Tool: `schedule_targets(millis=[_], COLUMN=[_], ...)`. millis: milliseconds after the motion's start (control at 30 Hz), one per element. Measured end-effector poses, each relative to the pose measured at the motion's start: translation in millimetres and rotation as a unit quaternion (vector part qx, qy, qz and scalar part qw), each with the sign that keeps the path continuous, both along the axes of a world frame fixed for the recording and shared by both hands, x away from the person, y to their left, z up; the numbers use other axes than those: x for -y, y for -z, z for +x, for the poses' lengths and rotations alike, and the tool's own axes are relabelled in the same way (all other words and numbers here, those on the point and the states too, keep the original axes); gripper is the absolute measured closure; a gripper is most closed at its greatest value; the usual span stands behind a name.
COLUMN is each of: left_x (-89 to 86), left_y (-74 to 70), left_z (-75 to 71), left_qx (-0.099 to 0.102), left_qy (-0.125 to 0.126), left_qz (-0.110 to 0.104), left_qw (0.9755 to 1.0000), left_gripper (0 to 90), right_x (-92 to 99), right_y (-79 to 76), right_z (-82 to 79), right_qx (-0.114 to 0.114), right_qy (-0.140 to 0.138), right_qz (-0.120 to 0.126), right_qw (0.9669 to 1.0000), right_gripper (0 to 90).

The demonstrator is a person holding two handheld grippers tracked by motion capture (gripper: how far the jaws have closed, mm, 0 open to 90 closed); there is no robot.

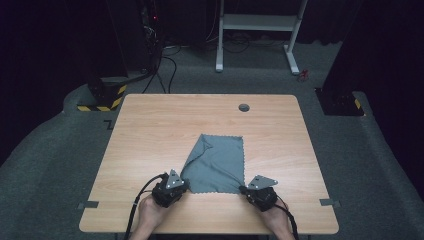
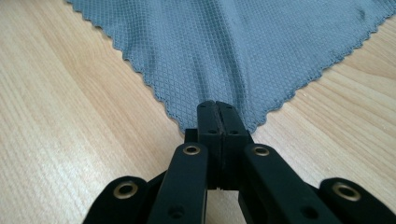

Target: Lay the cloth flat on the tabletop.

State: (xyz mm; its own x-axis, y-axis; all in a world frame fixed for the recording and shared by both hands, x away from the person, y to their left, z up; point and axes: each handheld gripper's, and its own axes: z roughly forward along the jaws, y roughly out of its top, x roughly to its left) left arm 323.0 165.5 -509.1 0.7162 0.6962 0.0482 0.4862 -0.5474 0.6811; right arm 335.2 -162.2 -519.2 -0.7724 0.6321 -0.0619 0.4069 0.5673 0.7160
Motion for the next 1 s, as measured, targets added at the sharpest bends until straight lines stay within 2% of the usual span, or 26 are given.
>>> schedule_targets(millis=[100,200,233,300,333,367,433,500,600,667,933,1000], left_x=[-4.7,-9.7,-10.8,-10.8,-8.8,-6.2,-1.7,3.3,7.1,5.2,-10.6,-12.1], left_y=[-1.1,-7.8,-11.2,-15.1,-16.8,-17.1,-16.0,-13.4,-9.5,-8.8,-7.9,-5.9], left_z=[-5.9,-15.2,-16.3,-14.4,-11.5,-8.5,-3.5,1.9,4.8,1.4,-12.3,-15.1], left_qx=[-0.002,0.018,0.024,0.033,0.043,0.045,0.047,0.041,0.019,0.016,-0.002,-0.012], left_qy=[0.002,-0.002,-0.01,-0.021,-0.03,-0.037,-0.042,-0.041,-0.013,-0.002,0.006,0.012], left_qz=[-0.004,-0.033,-0.046,-0.063,-0.06,-0.059,-0.058,-0.055,-0.042,-0.031,-0.014,-0.008], left_qw=[1.0,0.9993,0.9986,0.9973,0.9968,0.9965,0.9963,0.9968,0.9988,0.9994,0.9999,0.9998], left_gripper=[90.0,88.8,80.2,69.0,64.2,58.0,52.8,54.1,75.1,89.5,90.0,90.0], right_x=[2.3,3.9,4.1,4.9,4.9,4.6,4.2,4.9,5.7,6.1,10.1,11.8], right_y=[-0.5,-1.9,-2.0,-2.0,-1.7,-1.1,0.2,0.6,0.2,-0.2,-3.9,-4.4], right_z=[-4.0,-9.5,-10.6,-10.9,-10.5,-10.2,-10.4,-10.2,-9.8,-10.1,-16.2,-18.7], right_qx=[-0.002,-0.001,0.002,0.004,0.004,0.004,0.004,0.004,0.001,0.001,0.001,0.003], right_qy=[-0.004,-0.006,-0.006,-0.006,-0.005,-0.003,-0.001,-0.002,-0.005,-0.007,-0.01,-0.011], right_qz=[0.002,-0.002,-0.003,-0.003,-0.002,-0.003,-0.003,0.001,0.001,0.0,0.002,-0.003], right_qw=[1.0,1.0,1.0,1.0,1.0,1.0,1.0,1.0,1.0,1.0,1.0,0.9999], right_gripper=[90.0,89.8,89.7,89.6,89.6,89.5,89.4,89.4,89.5,89.6,89.8,89.8])
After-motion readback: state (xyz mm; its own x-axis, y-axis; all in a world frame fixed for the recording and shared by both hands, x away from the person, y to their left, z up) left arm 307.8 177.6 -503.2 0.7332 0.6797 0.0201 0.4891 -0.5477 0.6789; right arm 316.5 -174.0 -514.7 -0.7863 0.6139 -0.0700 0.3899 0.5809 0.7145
